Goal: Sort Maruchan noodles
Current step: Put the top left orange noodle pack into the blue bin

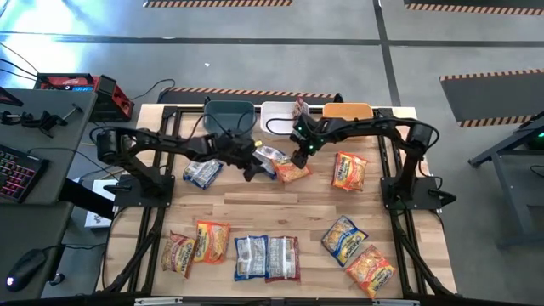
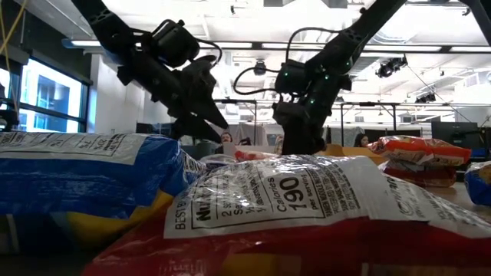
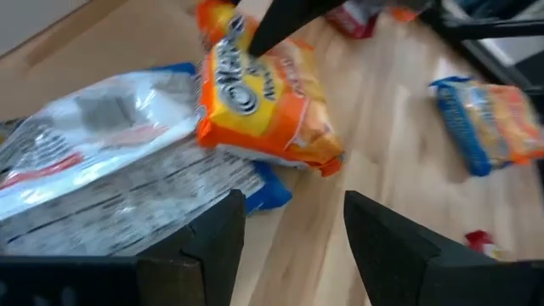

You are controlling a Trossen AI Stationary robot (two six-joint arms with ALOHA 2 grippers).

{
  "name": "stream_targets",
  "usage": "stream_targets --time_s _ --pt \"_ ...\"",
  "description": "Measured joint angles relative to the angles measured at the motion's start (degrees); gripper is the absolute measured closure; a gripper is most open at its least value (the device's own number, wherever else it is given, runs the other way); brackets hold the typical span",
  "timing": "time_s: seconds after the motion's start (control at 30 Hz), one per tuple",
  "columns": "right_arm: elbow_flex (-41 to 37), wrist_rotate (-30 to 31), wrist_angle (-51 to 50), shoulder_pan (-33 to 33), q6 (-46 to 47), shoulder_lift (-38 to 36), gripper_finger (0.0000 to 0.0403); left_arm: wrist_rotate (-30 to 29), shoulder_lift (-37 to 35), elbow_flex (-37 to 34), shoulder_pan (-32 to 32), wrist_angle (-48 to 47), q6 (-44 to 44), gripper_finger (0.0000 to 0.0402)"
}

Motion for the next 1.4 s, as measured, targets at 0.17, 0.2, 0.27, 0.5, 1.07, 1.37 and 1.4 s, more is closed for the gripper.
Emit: stream_targets --time_s 0.17,0.2,0.27,0.5,1.07,1.37,1.4 --pt "0.02 -1.76 3.06 0.90 -0.86 1.24 0.0297 8.49 0.00 1.43 2.63 -0.47 -0.05 0.0215" --pt "0.02 -1.67 3.53 1.20 -1.06 1.28 0.0319 9.32 -0.02 1.85 2.89 -0.81 -0.07 0.0215" --pt "0.02 -1.34 4.31 1.71 -2.38 1.28 0.0362 9.78 -0.02 2.92 3.24 -2.51 -0.07 0.0215" --pt "0.00 2.65 6.05 4.40 -9.73 0.52 0.0385 8.58 -0.02 8.60 4.75 -13.35 3.59 0.0195" --pt "-0.04 12.27 9.70 12.08 -23.58 -6.01 0.0402 10.99 -0.05 14.23 3.17 -21.00 13.86 0.0179" --pt "-0.04 14.14 13.05 13.95 -25.16 -6.63 0.0403 4.38 -0.04 14.25 1.48 -23.18 11.78 0.0166" --pt "-0.04 14.13 13.35 13.95 -25.50 -6.74 0.0403 4.41 -0.04 14.25 1.22 -23.35 11.56 0.0163"
